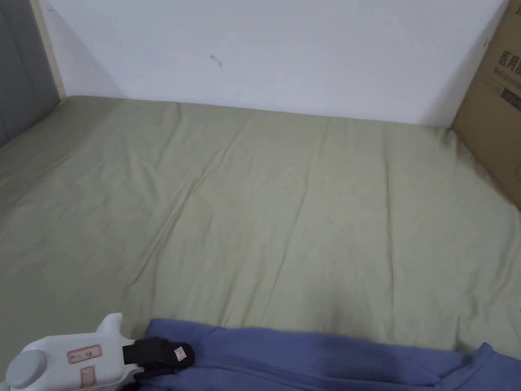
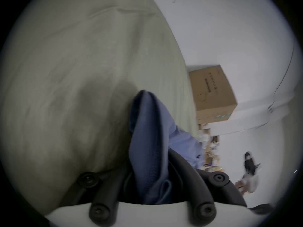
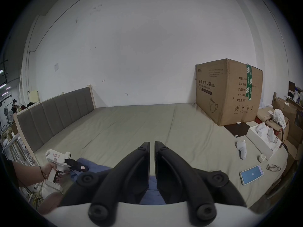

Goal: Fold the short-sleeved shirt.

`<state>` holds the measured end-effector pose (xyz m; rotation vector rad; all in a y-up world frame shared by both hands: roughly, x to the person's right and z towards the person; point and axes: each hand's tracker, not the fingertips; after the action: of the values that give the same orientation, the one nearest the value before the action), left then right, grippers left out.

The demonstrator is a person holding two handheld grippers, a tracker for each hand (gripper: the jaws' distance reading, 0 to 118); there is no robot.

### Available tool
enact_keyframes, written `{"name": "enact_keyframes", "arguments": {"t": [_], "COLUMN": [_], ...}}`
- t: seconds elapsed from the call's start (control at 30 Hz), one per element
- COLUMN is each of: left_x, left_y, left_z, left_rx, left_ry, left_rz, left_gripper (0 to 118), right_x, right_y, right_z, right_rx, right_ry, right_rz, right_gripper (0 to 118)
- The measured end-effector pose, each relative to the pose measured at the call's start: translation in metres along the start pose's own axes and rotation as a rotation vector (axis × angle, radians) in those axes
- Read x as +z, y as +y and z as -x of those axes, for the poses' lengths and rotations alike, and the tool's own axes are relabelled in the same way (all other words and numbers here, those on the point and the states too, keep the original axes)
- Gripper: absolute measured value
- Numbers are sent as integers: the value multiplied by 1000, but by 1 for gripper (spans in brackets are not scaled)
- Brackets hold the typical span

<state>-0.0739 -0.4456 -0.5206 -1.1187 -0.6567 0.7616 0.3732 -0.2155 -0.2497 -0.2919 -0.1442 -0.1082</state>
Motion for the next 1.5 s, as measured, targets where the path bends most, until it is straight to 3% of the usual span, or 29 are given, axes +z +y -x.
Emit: {"name": "enact_keyframes", "arguments": {"t": [0.13,0.17,0.23,0.33,0.37,0.4,0.57,0.7,0.73,0.77,0.8,0.83,0.87,1.03,1.17,1.2,1.23,1.27,1.3,1.33,1.5], "left_x": [19,27,53,79,83,89,79,9,-14,-33,-48,-63,-72,-46,-10,-4,-2,-3,-9,-16,-72], "left_y": [5,3,-4,-21,-25,-26,-40,-48,-51,-54,-56,-57,-61,-56,-50,-51,-53,-54,-57,-60,-83], "left_z": [-41,-52,-77,-105,-109,-112,-157,-194,-203,-210,-215,-220,-224,-231,-224,-221,-219,-215,-212,-207,-183], "left_rx": [-244,-233,-367,-650,-668,-672,-585,-465,-470,-467,-476,-472,-485,-481,-526,-546,-567,-578,-586,-591,-602], "left_ry": [223,204,299,760,897,940,637,364,317,276,261,242,248,214,291,287,307,333,378,417,407], "left_rz": [-52,-62,-119,-202,-186,-200,-173,12,54,88,114,146,179,106,-17,-31,-50,-55,-44,-33,129], "left_gripper": [7,7,7,7,7,7,7,8,16,36,80,108,118,116,115,107,89,57,8,3,3], "right_x": [3,4,7,12,14,17,26,35,38,40,42,45,47,53,48,46,44,43,42,41,39], "right_y": [2,3,4,3,2,1,-4,-2,-2,-1,0,0,1,0,-2,-2,-3,-3,-3,-4,-7], "right_z": [-2,-3,-4,-8,-8,-9,-19,-27,-30,-32,-33,-35,-37,-44,-47,-47,-47,-47,-47,-47,-44], "right_rx": [4,4,-2,-13,-13,-13,-22,-48,-56,-63,-68,-71,-70,-46,-57,-65,-72,-80,-87,-92,-71], "right_ry": [7,8,16,32,35,37,42,26,22,18,15,9,4,-13,-12,-10,-8,-7,-3,1,9], "right_rz": [0,-4,-19,-33,-37,-40,-40,-50,-54,-55,-54,-53,-52,-55,-48,-46,-43,-41,-39,-38,-24], "right_gripper": [6,6,6,6,6,6,6,6,6,6,6,6,6,6,6,6,6,6,6,6,6]}}
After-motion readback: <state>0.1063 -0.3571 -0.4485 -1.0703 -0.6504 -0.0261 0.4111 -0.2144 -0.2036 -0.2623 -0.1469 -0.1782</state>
